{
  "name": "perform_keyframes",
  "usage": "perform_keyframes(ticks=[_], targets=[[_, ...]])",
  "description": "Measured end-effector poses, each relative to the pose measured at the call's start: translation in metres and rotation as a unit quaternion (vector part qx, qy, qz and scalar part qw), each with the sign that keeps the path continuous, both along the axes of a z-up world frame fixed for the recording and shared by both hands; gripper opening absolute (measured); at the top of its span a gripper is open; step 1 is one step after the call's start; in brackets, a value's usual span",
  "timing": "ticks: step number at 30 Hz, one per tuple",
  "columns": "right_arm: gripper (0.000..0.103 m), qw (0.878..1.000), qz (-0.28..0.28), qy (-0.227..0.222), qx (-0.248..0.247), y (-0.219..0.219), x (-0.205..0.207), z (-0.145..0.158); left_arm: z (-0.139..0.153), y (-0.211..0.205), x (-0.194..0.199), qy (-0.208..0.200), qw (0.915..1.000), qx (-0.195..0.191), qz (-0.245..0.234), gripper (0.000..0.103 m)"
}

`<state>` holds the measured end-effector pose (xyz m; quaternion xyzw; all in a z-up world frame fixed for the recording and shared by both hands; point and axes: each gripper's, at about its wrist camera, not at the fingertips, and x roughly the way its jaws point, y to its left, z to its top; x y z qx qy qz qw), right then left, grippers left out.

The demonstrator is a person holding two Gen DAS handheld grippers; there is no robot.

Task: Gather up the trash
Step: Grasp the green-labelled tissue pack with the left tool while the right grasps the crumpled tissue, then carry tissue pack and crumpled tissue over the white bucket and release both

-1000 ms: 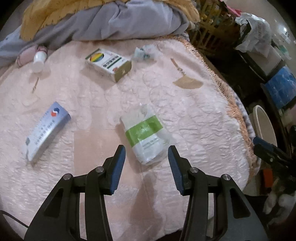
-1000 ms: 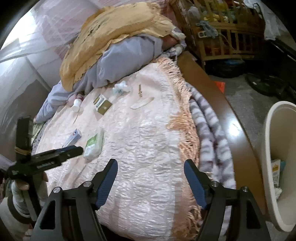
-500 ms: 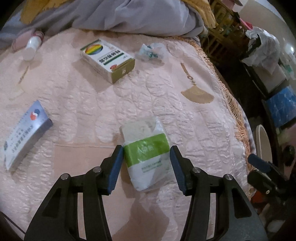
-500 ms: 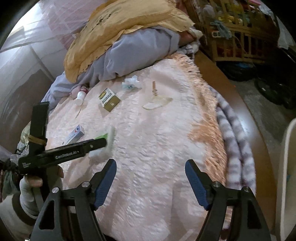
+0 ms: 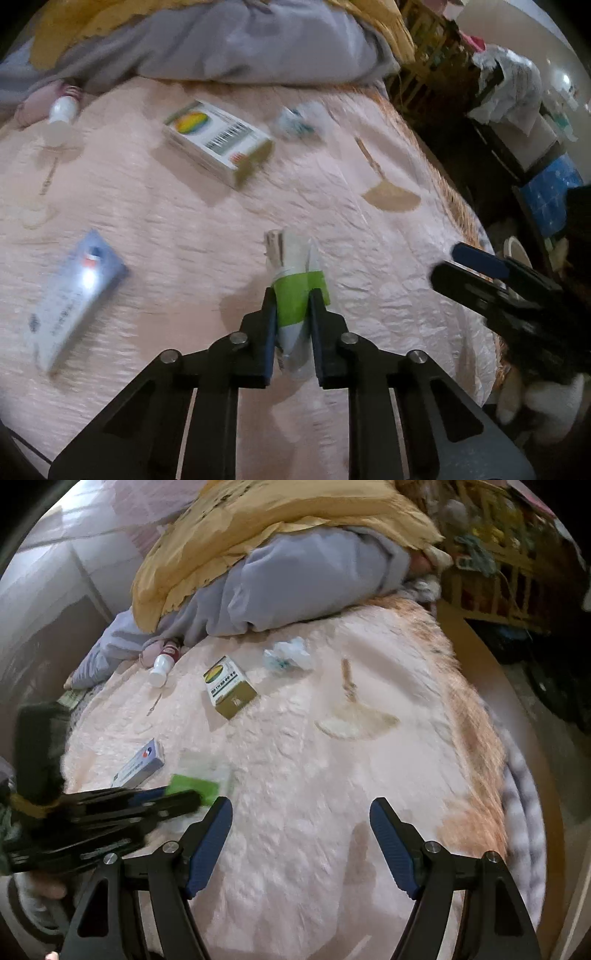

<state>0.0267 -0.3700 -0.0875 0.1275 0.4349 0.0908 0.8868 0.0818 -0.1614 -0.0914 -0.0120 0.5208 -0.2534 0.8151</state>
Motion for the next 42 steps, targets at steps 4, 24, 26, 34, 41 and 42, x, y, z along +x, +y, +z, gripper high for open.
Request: perform_keyframes(ticks=[4, 24, 26, 34, 41, 42], targets=[[0.074, 1.000, 0.008, -0.016, -0.022, 0.016, 0.037, -0.003, 0.004, 0.019, 0.006, -0.001, 0.9998, -0.007, 0.019, 0.013], [0.023, 0.999, -0.004, -0.010, -0.047, 0.025, 0.169, -0.017, -0.019, 0.016, 0.009, 0.008, 0.9999, -0.003, 0.013, 0.013], [0.023, 0.999, 0.003, -0.018, -0.037, 0.019, 0.148, -0.010, -0.015, 0.017, 0.007, 0.005, 0.9999, -0.006, 0.013, 0.013], [0.023, 0.999, 0.022, -0.038, -0.023, 0.011, 0.048, 0.006, 0.000, 0.020, -0.013, -0.017, 0.9998, 0.002, 0.004, 0.013], [0.023, 0.999, 0.020, -0.045, -0.002, 0.012, -0.015, 0.011, 0.019, 0.013, -0.031, -0.043, 0.9990, 0.010, -0.004, 0.013], [0.023, 0.999, 0.020, -0.047, -0.004, 0.014, -0.021, 0.013, 0.022, 0.012, -0.034, -0.048, 0.9988, 0.010, -0.006, 0.013]])
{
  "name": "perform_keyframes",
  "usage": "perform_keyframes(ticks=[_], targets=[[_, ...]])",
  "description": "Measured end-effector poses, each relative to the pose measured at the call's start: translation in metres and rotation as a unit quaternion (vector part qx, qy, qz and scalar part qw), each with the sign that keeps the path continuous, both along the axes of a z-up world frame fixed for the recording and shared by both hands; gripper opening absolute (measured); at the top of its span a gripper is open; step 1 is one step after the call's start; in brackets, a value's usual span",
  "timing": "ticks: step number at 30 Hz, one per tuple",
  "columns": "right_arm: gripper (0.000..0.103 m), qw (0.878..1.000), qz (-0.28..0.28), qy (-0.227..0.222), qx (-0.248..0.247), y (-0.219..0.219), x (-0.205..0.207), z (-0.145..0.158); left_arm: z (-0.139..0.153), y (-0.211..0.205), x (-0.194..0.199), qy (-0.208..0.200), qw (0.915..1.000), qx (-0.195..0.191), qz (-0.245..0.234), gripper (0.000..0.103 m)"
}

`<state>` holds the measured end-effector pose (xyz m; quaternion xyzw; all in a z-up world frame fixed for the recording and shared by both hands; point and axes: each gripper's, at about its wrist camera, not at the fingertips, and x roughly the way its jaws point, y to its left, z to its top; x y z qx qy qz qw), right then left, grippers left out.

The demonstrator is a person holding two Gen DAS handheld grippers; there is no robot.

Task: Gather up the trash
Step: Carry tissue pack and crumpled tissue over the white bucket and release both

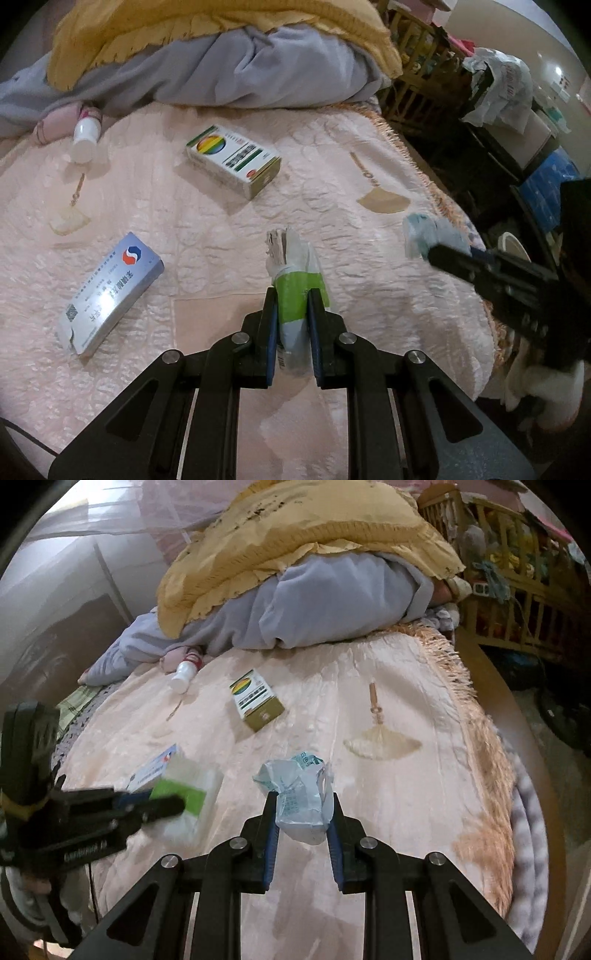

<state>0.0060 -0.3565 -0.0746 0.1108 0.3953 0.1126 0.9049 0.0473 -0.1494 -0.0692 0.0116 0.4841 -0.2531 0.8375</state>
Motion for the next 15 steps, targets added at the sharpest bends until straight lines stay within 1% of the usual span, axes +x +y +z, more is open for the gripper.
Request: perform_keyframes(ticks=[2, 7, 12, 15], targets=[[0.023, 1.000, -0.004, -0.005, 0.003, 0.000, -0.014, 0.004, 0.006, -0.003, -0.006, -0.007, 1.0000, 0.001, -0.002, 0.013], [0.023, 1.000, -0.014, -0.013, 0.012, -0.004, -0.034, 0.011, 0.021, -0.014, -0.021, -0.027, 0.9996, 0.003, -0.010, 0.013], [0.023, 0.999, -0.024, -0.030, 0.008, -0.008, -0.053, 0.024, 0.038, -0.028, -0.036, -0.051, 0.9984, 0.005, -0.024, 0.013], [0.023, 0.999, -0.033, -0.040, 0.009, -0.015, -0.064, 0.031, 0.045, -0.037, -0.043, -0.058, 0.9978, 0.004, -0.033, 0.013]])
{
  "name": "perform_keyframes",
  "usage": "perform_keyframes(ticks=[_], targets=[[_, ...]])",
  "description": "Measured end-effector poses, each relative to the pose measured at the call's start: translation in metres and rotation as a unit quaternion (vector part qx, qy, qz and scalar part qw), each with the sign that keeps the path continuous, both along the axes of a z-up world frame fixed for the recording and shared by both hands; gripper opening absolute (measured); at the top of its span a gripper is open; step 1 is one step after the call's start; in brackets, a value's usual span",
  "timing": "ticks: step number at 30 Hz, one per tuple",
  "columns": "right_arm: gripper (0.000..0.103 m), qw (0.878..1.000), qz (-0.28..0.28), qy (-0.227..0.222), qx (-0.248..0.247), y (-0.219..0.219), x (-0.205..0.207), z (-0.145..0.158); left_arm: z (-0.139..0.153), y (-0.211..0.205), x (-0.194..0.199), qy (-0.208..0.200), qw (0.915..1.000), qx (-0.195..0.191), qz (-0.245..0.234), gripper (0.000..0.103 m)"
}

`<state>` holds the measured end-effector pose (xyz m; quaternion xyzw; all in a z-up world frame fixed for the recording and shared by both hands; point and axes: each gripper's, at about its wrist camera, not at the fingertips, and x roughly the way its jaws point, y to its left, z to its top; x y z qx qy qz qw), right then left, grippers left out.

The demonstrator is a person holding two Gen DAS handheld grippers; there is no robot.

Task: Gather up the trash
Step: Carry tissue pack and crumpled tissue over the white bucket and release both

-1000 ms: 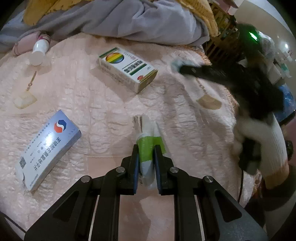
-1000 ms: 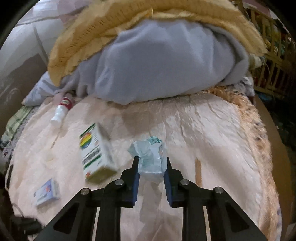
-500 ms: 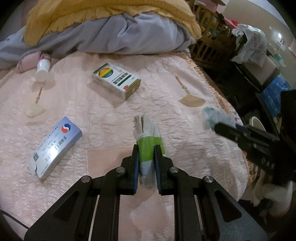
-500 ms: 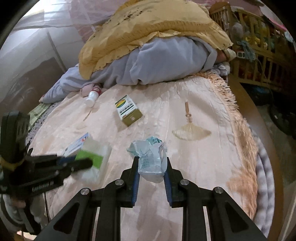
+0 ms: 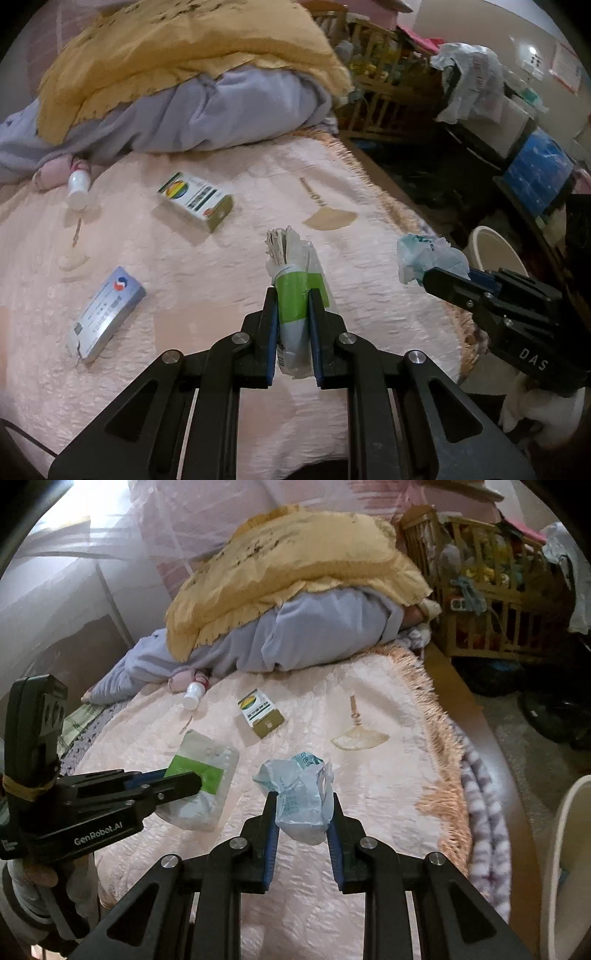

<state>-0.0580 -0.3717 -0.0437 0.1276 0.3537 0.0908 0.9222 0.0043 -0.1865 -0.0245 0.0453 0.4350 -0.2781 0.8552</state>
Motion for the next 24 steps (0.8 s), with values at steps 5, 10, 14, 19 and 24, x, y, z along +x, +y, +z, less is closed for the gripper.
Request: perform_keyframes(ticks=[5, 10, 14, 19, 24], targets=[[0.023, 1.000, -0.019, -0.007, -0.001, -0.016, -0.017, 0.006, 0.009, -0.020, -0.011, -0.012, 0.9998, 0.000, -0.018, 0.013], [0.023, 0.999, -0.040, -0.010, 0.003, -0.037, -0.031, 0.009, 0.016, -0.040, -0.021, -0.025, 0.9990, 0.004, -0.036, 0.013], [0.023, 0.999, -0.050, -0.011, 0.002, -0.050, -0.039, 0.010, 0.021, -0.055, -0.027, -0.032, 0.9982, 0.008, -0.051, 0.013], [0.023, 0.998, -0.065, -0.012, -0.001, -0.066, -0.050, 0.011, 0.024, -0.073, -0.032, -0.038, 0.9969, 0.010, -0.068, 0.013], [0.023, 0.997, -0.081, -0.011, -0.005, -0.082, -0.060, 0.011, 0.026, -0.092, -0.038, -0.043, 0.9953, 0.013, -0.086, 0.013]])
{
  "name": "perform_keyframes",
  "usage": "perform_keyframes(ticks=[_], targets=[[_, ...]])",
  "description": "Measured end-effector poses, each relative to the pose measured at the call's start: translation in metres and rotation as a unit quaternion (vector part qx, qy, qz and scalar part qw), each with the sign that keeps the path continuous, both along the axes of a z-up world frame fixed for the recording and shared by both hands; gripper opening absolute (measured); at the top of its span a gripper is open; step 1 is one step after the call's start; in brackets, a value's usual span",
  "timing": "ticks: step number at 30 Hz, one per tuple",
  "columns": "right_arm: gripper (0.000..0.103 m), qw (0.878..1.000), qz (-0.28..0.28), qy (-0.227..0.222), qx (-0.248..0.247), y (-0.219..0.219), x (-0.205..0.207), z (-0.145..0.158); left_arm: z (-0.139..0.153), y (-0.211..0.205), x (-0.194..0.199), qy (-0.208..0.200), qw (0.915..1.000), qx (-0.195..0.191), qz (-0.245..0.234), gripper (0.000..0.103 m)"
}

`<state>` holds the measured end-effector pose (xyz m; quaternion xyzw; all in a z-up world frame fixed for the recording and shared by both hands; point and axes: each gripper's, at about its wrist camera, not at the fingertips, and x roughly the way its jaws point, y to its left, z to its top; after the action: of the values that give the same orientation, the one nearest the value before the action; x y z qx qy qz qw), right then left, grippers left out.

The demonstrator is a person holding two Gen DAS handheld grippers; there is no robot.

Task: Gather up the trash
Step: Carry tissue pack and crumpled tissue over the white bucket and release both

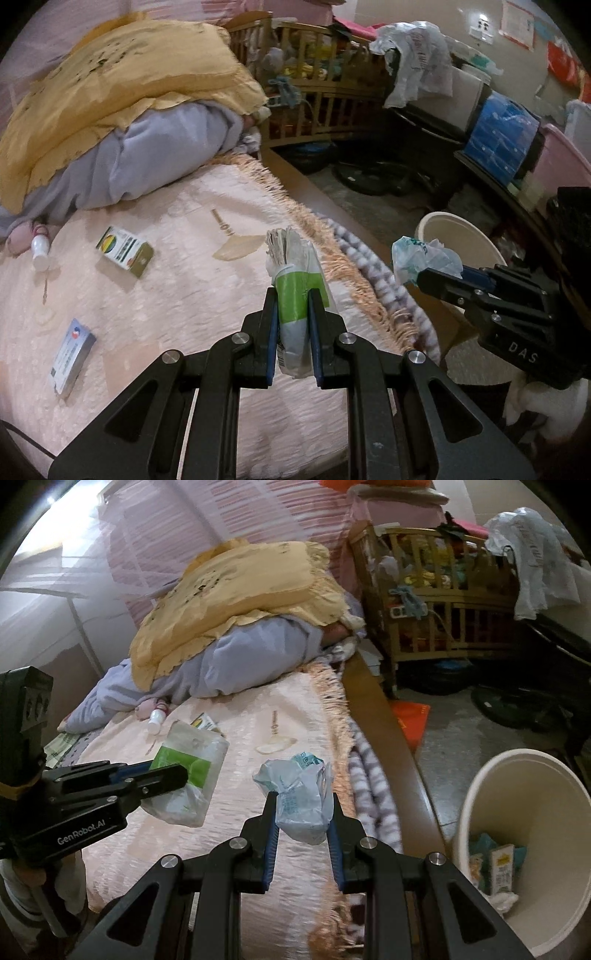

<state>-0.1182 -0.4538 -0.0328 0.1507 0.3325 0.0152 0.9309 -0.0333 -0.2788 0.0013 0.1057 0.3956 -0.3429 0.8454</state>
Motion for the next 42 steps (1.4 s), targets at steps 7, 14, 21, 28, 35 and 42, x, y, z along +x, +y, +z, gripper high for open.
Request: perform_keyframes(ticks=[7, 14, 21, 28, 35, 42], targets=[[0.023, 1.000, -0.027, 0.005, -0.002, -0.026, -0.016, -0.002, 0.003, -0.031, -0.008, -0.001, 0.9996, -0.003, -0.027, 0.013], [0.023, 0.998, -0.058, 0.011, 0.002, -0.057, -0.033, -0.008, 0.001, -0.065, -0.020, -0.002, 0.9982, 0.004, -0.060, 0.013], [0.023, 0.995, -0.094, 0.021, 0.010, -0.092, -0.052, -0.019, -0.003, -0.099, -0.026, 0.007, 0.9959, 0.005, -0.090, 0.013], [0.023, 0.991, -0.131, 0.031, 0.016, -0.128, -0.070, -0.029, -0.001, -0.130, -0.028, 0.026, 0.9927, -0.012, -0.117, 0.013], [0.023, 0.986, -0.163, 0.039, 0.025, -0.159, -0.085, -0.040, -0.004, -0.167, -0.032, 0.046, 0.9890, -0.020, -0.139, 0.013], [0.023, 0.981, -0.186, 0.049, 0.036, -0.178, -0.096, -0.052, -0.018, -0.202, -0.039, 0.059, 0.9860, -0.013, -0.155, 0.013]])
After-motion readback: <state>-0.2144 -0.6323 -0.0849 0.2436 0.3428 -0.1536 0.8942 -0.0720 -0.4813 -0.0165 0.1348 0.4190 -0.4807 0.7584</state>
